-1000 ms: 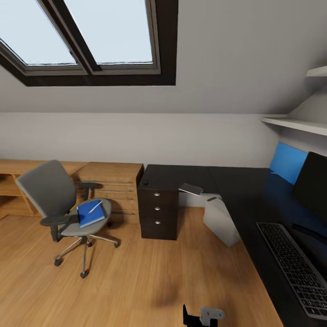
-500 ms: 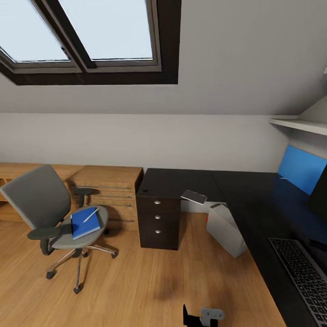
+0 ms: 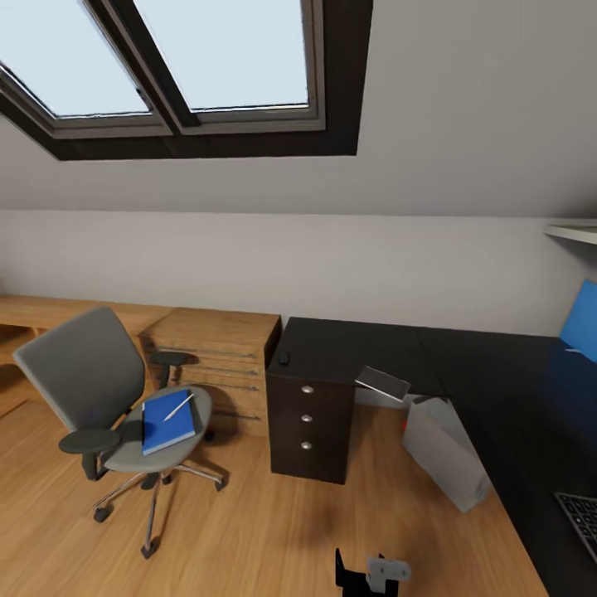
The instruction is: In the bedroom, organize the workspace by keeping the computer under the desk, ensuring the monitor is on the desk, placing the keyboard on the desk next to the monitor, placing the mouse on the desk next to the keyboard, moving the folder from the swivel chair onto the desk next to the mouse, stacking the notebook on top of the folder with the pen on top of the notebook, and positioning the swivel chair next to the desk.
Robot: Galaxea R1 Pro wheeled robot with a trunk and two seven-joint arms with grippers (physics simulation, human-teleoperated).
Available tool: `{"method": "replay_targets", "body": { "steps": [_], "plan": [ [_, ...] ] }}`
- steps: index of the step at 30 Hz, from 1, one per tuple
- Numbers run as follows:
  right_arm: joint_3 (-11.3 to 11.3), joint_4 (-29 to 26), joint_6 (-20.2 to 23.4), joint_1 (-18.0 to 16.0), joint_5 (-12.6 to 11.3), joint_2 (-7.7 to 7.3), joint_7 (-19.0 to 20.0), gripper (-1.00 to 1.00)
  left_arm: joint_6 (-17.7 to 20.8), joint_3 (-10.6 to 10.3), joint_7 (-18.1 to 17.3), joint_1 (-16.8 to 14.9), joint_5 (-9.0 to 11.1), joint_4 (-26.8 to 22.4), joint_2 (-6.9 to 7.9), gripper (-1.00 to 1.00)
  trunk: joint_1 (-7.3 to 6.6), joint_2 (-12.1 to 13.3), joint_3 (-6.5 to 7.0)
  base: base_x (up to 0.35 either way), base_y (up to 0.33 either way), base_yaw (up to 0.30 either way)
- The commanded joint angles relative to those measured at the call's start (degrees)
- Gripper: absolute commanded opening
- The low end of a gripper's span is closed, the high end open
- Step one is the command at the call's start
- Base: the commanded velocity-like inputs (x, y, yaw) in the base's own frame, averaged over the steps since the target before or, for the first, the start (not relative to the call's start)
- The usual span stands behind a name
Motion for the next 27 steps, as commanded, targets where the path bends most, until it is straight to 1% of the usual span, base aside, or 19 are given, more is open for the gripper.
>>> {"method": "replay_targets", "body": {
  "steps": [1, 10, 24, 27],
  "plan": [
    [0.5, 0.03, -0.18, -0.04, -0.32, 0.01, -0.28, 1.0, -0.32, -0.49, 0.23, -0.07, 0.61, 0.0, 0.02, 1.0, 0.04, -0.05, -0.01, 0.322, 0.0, 0.192],
    [0.5, -0.02, -0.29, -0.04, -0.28, 0.01, -0.46, 1.0, -0.3, -0.5, 0.23, -0.07, 0.61, 0.0, -0.01, 1.0, 0.04, -0.05, 0.3, 0.322, 0.0, 0.224],
    [0.55, -0.05, -0.28, -0.04, -0.25, 0.01, -0.58, 1.0, -0.26, -0.52, 0.23, -0.07, 0.61, 0.0, -0.07, 1.0, 0.04, -0.05, -0.34, 0.322, 0.0, 0.248],
    [0.57, -0.05, -0.23, -0.04, 0.02, 0.01, -0.51, 1.0, -0.24, -0.58, 0.23, -0.08, 0.61, 0.36, -0.1, 1.0, 0.04, -0.05, -0.48, 0.322, 0.0, 0.175]
  ]
}}
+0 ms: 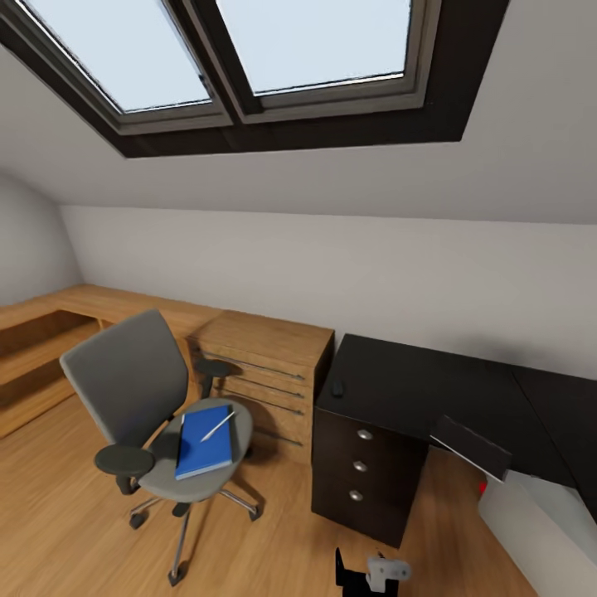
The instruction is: In the bedroom, organize the workspace by keeping the computer under the desk, ensuring the monitor is on the desk, placing the keyboard on the desk next to the monitor, placing the mouse on the desk next to the keyboard, moving the folder from the swivel chair onto the desk next to the mouse, stacking the notebook on top of the folder with the pen on top of the notebook, and positioning the swivel chair next to the desk.
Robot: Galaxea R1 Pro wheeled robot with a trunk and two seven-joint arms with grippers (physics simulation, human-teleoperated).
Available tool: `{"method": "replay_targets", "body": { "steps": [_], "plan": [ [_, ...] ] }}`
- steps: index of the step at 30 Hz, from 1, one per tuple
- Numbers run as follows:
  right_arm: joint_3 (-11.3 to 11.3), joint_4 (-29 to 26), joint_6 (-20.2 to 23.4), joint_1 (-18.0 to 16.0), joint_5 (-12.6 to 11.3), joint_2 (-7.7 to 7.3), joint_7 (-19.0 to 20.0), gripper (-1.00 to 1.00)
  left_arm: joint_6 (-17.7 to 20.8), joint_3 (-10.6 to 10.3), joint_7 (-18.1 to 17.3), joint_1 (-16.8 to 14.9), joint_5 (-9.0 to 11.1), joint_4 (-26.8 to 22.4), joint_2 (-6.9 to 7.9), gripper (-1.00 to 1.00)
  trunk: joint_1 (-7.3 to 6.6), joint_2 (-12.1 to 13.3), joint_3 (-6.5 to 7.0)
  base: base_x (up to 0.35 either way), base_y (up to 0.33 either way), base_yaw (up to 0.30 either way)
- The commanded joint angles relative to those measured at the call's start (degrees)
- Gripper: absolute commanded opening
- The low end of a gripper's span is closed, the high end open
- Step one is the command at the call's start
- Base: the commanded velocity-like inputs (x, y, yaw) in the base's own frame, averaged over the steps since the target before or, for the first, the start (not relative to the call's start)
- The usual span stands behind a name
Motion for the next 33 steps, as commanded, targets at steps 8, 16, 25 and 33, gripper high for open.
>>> {"method": "replay_targets", "body": {
  "steps": [8, 16, 25, 33],
  "plan": [
    [0.63, -0.05, -0.1, -0.04, 0.19, 0.01, -0.18, 1.0, -0.38, -0.54, 0.24, -0.07, 0.57, 0.48, -0.04, 1.0, 0.04, -0.05, -0.15, 0.322, 0.0, 0.037],
    [0.72, -0.13, -0.06, -0.04, 0.25, 0.01, -0.11, 1.0, -0.45, -0.5, -0.47, -0.07, 0.45, 0.52, 0.02, 1.0, 0.04, -0.05, -0.16, 0.322, 0.0, 0.002],
    [0.65, -4.73, 0.46, -0.22, 0.49, 0.01, -0.89, 1.0, -0.94, -0.56, -1.21, -0.07, 0.19, -3.52, 0.04, 1.0, 0.04, -0.05, -0.16, 0.322, 0.0, 0.0],
    [0.73, -26.33, 17.36, -0.32, 1.28, -0.51, -10.61, 1.0, 0.98, -0.25, 0.24, -0.08, 0.13, -26.43, 4.03, 1.0, 0.04, -0.05, -0.16, 0.322, 0.0, 0.0]
  ]
}}
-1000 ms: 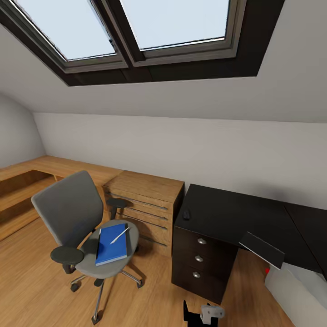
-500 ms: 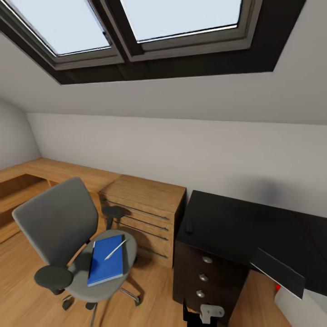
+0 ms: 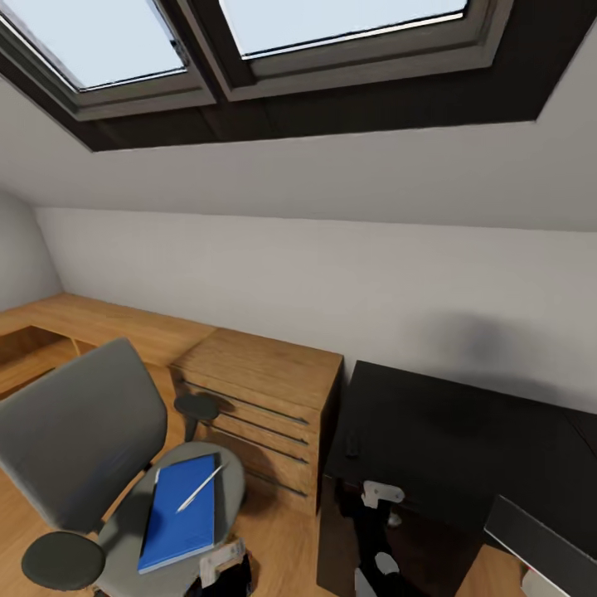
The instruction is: In the bedroom, organize the workspace by keeping the computer under the desk, ensuring the monitor is on the desk, placing the keyboard on the desk next to the monitor, placing the mouse on the desk next to the keyboard, moving the folder from the swivel chair onto the desk next to the mouse, stacking the notebook on top of the folder with the pen on top of the notebook, and positioning the swivel chair next to the desk.
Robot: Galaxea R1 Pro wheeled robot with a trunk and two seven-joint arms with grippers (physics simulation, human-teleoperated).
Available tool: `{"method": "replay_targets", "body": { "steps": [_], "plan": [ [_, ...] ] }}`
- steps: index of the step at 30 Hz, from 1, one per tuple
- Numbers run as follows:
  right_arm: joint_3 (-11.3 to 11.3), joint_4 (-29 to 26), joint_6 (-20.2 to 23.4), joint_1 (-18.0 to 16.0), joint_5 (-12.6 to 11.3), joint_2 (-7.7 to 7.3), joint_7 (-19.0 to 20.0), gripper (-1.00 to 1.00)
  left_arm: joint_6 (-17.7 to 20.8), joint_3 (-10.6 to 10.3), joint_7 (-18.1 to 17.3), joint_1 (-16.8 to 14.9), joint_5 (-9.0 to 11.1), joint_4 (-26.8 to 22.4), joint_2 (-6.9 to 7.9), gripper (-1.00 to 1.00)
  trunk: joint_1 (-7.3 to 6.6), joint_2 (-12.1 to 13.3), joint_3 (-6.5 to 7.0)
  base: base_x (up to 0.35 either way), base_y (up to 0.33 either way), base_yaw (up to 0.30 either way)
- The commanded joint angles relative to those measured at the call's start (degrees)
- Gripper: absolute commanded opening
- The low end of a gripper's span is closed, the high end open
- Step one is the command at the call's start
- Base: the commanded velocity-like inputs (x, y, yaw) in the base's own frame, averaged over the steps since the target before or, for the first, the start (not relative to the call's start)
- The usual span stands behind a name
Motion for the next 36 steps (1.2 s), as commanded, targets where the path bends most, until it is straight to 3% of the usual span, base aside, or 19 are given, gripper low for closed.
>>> {"method": "replay_targets", "body": {
  "steps": [1, 4, 5, 6, 7, 8, 12, 14, 15, 19, 20, 23, 24, 29, 36],
  "plan": [
    [0.52, -5.23, 5.74, -0.05, 0.25, -0.11, -2.06, 1.0, 1.96, -0.31, 1.51, -0.08, 0.77, -5.43, 1.78, 1.0, 0.04, -0.05, -0.09, 0.322, 0.0, 0.0],
    [0.52, -12.5, 15.15, -0.06, 2.05, -0.1, -3.93, 1.0, 7.77, 0.04, 4.05, -0.09, 0.96, -13.74, 4.0, 1.0, 0.04, -0.05, -0.09, 0.322, 0.0, 0.0],
    [0.47, -16.78, 21.24, -0.08, 3.34, -0.08, -4.67, 1.0, 12.32, 0.75, 6.23, -0.08, 1.05, -19.0, 5.07, 1.0, 0.04, -0.05, -0.09, 0.322, 0.0, 0.0],
    [0.43, -18.81, 24.13, -0.09, 3.86, -0.07, -4.93, 1.0, 14.54, 1.41, 7.41, -0.08, 1.08, -21.34, 5.43, 1.0, 0.04, -0.05, -0.09, 0.322, 0.0, 0.0],
    [0.38, -20.84, 26.91, -0.11, 4.27, -0.08, -5.11, 1.0, 16.69, 2.31, 8.5, -0.07, 1.09, -23.4, 5.66, 1.0, 0.04, -0.05, -0.09, 0.322, 0.0, 0.0],
    [0.24, -24.53, 31.81, -0.17, 4.82, -0.11, -5.27, 1.0, 20.6, 4.66, 10.28, -0.07, 1.04, -26.79, 5.85, 1.0, 0.04, -0.05, -0.09, 0.322, 0.0, 0.0],
    [-0.15, -28.75, 40.38, -1.62, 5.06, -0.2, -5.43, 1.0, 28.29, 11.57, 12.52, -0.07, 0.93, -31.95, 4.32, 1.0, 0.04, -0.05, -0.09, 0.322, 0.0, 0.0],
    [-0.33, -24.54, 42.11, -3.36, 4.69, -0.18, -5.45, 1.0, 30.27, 13.47, 13.03, -0.07, 1.12, -32.67, 3.2, 1.0, 0.04, -0.05, -0.09, 0.322, 0.0, 0.0],
    [-0.38, -18.37, 41.83, -4.93, 4.36, -0.11, -5.45, 1.0, 30.73, 13.64, 13.34, -0.06, 0.99, -31.29, 2.7, 1.0, 0.04, -0.05, -0.09, 0.322, 0.0, 0.0],
    [-0.46, -5.96, 37.11, -9.38, 4.08, -0.23, -5.47, 1.0, 30.69, 12.93, 13.59, -0.06, -1.24, -26.96, 2.62, 1.0, 0.04, -0.05, -0.09, 0.3, 0.0, 0.0],
    [-0.59, -2.58, 35.57, -10.98, 3.85, -1.82, -5.53, 1.0, 30.26, 12.68, 13.66, -0.06, -2.47, -29.18, 2.64, 1.0, 0.04, -0.05, -0.09, 0.066, 0.0, 0.0],
    [-0.94, -1.57, 35.17, -11.49, 2.14, -3.71, -5.44, 1.0, 30.04, 12.57, 13.72, -0.06, -2.78, -32.54, 2.7, 1.0, 0.7, -1.26, -0.62, 0.029, 0.0, 0.0],
    [-1.12, 0.19, 34.91, -12.32, -1.17, -5.33, -5.05, 1.0, 29.97, 12.53, 13.87, -0.06, -2.69, -33.45, 2.73, 1.0, 0.92, -1.66, -0.8, 0.002, 0.0, 0.0],
    [-1.08, 1.53, 34.7, -12.5, -1.75, -5.48, -4.94, 1.0, 29.98, 12.46, 14.03, -0.06, -2.54, -33.2, 2.68, 1.0, 2.02, -3.66, -1.7, 0.001, 0.0, 0.0],
    [-0.86, 1.68, 34.51, -12.52, -1.79, -5.32, -4.93, 1.0, 29.97, 12.38, 13.83, -0.06, -2.53, -31.15, 2.41, 1.0, 2.02, -3.66, -1.7, 0.0, 0.0, 0.0]
  ]
}}
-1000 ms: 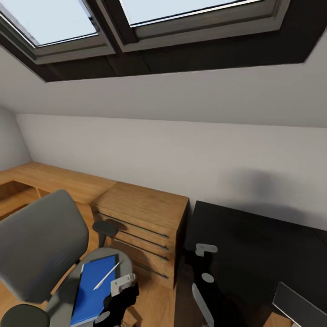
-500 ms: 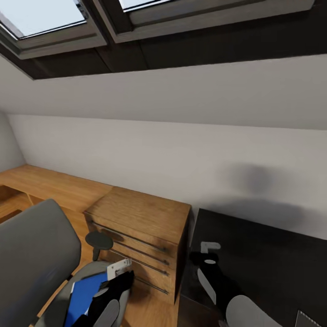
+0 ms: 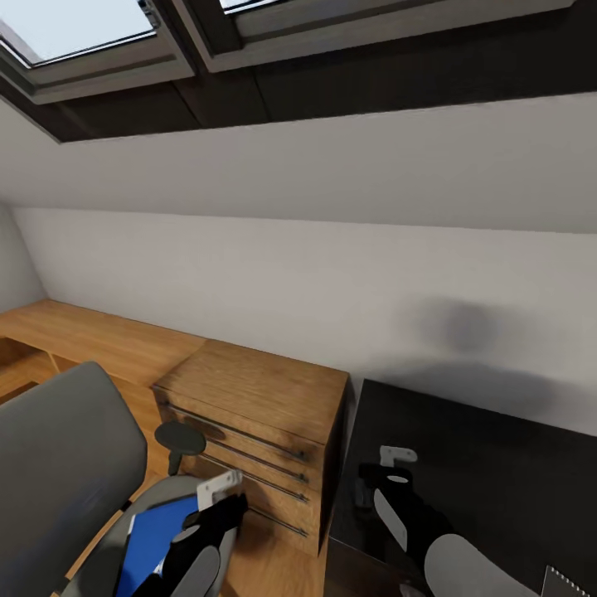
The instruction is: In the bedroom, organize the workspace by keeping the computer under the desk, ensuring the monitor is on the desk, placing the keyboard on the desk next to the monitor, placing the mouse on the desk next to the keyboard, moving the folder from the swivel chair onto the desk next to the mouse, stacking the notebook on top of the folder with the pen on top of the notebook, and positioning the swivel chair next to the desk.
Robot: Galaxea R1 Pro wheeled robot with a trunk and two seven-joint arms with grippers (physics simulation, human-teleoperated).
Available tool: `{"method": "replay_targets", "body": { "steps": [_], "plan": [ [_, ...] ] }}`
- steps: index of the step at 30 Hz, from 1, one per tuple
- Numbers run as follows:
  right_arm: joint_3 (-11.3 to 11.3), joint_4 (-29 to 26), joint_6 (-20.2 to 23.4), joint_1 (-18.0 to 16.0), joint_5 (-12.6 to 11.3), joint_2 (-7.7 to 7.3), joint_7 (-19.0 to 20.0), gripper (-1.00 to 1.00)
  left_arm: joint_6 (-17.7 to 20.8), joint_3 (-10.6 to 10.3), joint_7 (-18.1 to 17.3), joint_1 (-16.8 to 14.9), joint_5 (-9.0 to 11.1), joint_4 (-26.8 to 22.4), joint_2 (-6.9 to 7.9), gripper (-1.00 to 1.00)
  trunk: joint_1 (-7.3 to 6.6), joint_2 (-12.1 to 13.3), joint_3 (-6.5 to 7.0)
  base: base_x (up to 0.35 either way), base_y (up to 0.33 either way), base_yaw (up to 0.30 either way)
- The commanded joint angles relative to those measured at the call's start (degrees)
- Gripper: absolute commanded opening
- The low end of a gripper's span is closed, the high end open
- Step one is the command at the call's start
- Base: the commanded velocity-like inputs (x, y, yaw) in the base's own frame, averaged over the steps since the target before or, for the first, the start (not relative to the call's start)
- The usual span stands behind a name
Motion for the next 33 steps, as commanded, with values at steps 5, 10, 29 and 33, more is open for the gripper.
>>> {"method": "replay_targets", "body": {
  "steps": [5, 10, 29, 33],
  "plan": [
    [0.6, -0.15, 0.22, -0.03, -0.55, -0.04, -0.44, 1.0, 0.15, -0.19, 0.42, -0.07, 0.15, 1.01, -0.06, 1.0, 0.01, -0.06, -0.08, 0.0, 0.0, 0.0],
    [1.18, -0.16, -0.29, -0.03, -0.18, 0.23, 1.8, 1.0, 0.15, -0.12, 0.46, -0.07, 0.19, 1.24, -0.02, 1.0, 0.01, -0.06, -0.08, 0.0, 0.0, 0.0],
    [4.33, 2.31, 0.36, -0.03, -0.25, 1.92, 4.23, 1.0, 0.06, 0.21, 0.68, -0.07, 0.27, 1.26, 0.1, 1.0, 0.01, -0.06, -0.08, 0.0, 0.0, 0.0],
    [4.33, 2.36, 1.46, -0.03, -0.33, 1.96, 4.18, 1.0, 0.05, 0.28, 0.68, -0.07, 0.36, 1.26, 0.1, 1.0, 0.01, -0.06, -0.08, 0.0, 0.0, 0.0]
  ]
}}
